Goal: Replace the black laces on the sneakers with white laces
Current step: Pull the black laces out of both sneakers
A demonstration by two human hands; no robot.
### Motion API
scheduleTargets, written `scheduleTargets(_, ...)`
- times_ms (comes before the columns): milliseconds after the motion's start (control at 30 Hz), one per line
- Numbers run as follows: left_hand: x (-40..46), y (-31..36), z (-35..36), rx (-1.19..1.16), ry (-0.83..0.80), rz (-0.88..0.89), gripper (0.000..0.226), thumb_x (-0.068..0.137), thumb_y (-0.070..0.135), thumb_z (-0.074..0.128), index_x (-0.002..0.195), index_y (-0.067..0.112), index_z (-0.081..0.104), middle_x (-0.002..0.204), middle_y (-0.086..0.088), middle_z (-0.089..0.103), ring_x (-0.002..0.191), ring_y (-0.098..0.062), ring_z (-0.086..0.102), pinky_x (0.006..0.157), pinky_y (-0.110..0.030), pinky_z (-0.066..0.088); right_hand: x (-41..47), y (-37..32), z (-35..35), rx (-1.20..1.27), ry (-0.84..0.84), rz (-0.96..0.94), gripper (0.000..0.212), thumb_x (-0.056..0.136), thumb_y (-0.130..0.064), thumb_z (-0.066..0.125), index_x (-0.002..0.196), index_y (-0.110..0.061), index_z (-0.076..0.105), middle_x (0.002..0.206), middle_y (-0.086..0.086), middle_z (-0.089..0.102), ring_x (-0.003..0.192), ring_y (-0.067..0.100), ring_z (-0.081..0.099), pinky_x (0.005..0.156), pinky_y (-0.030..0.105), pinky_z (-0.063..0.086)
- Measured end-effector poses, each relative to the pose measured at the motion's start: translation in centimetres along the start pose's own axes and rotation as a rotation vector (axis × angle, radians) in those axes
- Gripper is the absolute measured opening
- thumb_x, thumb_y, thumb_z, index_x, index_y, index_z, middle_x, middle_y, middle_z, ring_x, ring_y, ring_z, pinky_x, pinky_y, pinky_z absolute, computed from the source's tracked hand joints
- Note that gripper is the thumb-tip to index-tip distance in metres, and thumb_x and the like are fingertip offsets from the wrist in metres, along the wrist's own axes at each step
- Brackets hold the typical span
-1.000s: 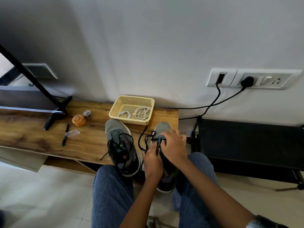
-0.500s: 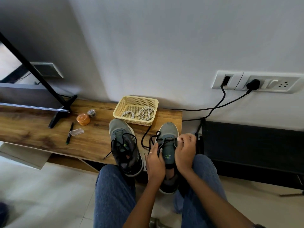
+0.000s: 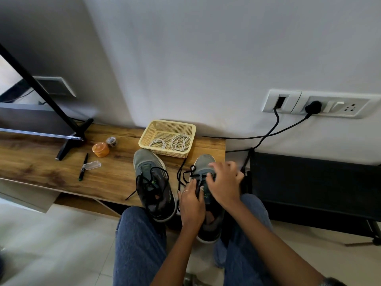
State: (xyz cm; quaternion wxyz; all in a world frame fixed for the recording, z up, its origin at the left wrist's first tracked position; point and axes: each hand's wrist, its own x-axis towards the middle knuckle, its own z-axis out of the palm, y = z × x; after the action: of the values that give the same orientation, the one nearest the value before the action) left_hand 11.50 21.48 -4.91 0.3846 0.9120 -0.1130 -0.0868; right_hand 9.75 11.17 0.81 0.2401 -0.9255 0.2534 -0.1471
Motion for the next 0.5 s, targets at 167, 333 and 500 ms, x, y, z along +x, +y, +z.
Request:
scheduleTargets(167,-0.2,-0.3,-0.6,-0.029,-0.004,-0.003,0.046,0.100,0.030,0.041,0.144,0.018,0.041,0.142,-0.001,0.049,0.134,-0.015,0.040,0.119,-0.031,0.009,0.3,-1.0,1.2,-0.382,-0.264,-0.154,0.023,0.095,-0.028,0.046,0.114,-0.023,0.058,0.117,-0.004,0.056,0.124,0.022,0.032,0.095,0.041,0.025)
scheduleTargets(333,-0.2,0.1,-0.7,-0.015,0.013,0.012,0.041,0.101,0.021,0.040,0.142,0.015,0.044,0.141,-0.004,0.051,0.134,-0.016,0.041,0.118,-0.029,0.003,0.4,-0.6,1.5,-0.382,-0.219,-0.176,0.022,0.098,-0.025,0.043,0.107,-0.021,0.063,0.112,-0.004,0.059,0.118,0.022,0.038,0.094,0.038,0.026)
scheduleTargets(500,0.0,-0.1,-0.1,-0.025,0.039,0.023,0.041,0.101,0.020,0.041,0.141,0.015,0.046,0.140,-0.002,0.052,0.132,-0.015,0.044,0.117,-0.028,-0.001,-0.3,1.1,2.2,0.041,-0.012,-0.011,0.012,0.092,-0.012,0.052,0.087,-0.014,0.063,0.098,-0.004,0.055,0.101,0.018,0.044,0.087,0.034,0.031)
